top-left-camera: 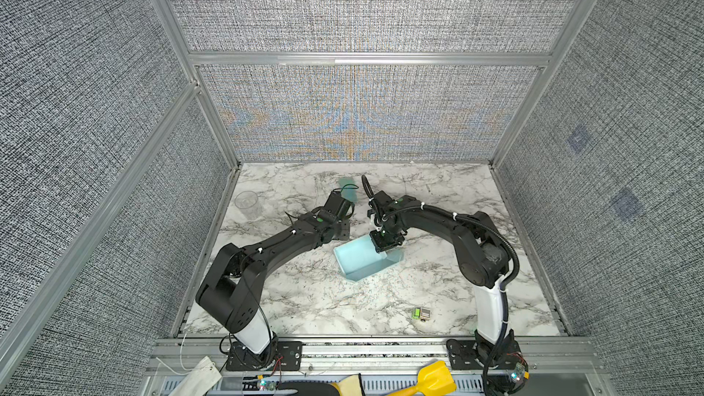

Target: Fold the paper box

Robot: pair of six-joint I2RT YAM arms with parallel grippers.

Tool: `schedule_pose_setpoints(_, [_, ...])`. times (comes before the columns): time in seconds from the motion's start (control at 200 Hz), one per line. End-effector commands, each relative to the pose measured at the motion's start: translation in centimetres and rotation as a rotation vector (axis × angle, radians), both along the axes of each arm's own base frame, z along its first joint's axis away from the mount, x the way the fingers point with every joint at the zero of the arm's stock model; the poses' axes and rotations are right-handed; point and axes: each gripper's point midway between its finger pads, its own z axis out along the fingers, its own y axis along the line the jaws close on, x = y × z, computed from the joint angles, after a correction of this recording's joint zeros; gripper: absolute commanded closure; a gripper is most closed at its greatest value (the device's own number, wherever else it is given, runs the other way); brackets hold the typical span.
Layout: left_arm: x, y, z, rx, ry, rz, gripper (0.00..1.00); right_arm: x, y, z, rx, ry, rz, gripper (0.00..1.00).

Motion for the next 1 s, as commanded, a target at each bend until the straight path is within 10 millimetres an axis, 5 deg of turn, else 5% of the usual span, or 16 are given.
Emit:
schedule_pose_setpoints(0.0, [0.1, -1.0, -0.3, -0.032, 0.001, -0.044, 0.51, 0.1, -0.4, 0.1, -0.020, 0.002, 0.011, 0.77])
schedule_pose_setpoints(0.335, [-0.6, -1.5, -1.0, -0.049, 0.018, -0.094, 0.52, 2.7, 0.6, 3.9, 0.057, -0.131, -0.016, 0.58])
schedule_pose_setpoints(0.615, [-1.8, -2.2, -1.4, -0.032, 0.022, -0.173, 0.53, 5.9, -0.4, 12.0, 0.152, -0.394, -0.177, 0.49])
schedule_pose_setpoints(0.79, [-2.4, -2.9, -1.8, 0.005, 0.015, -0.227, 0.53, 4.5, -3.1, 15.7, 0.175, -0.454, -0.330, 0.45])
schedule_pose_setpoints(0.996, [-3.0, -3.9, -2.9, 0.075, 0.019, -0.331, 0.53, 0.7, -5.5, 15.7, 0.202, -0.413, -0.408, 0.45])
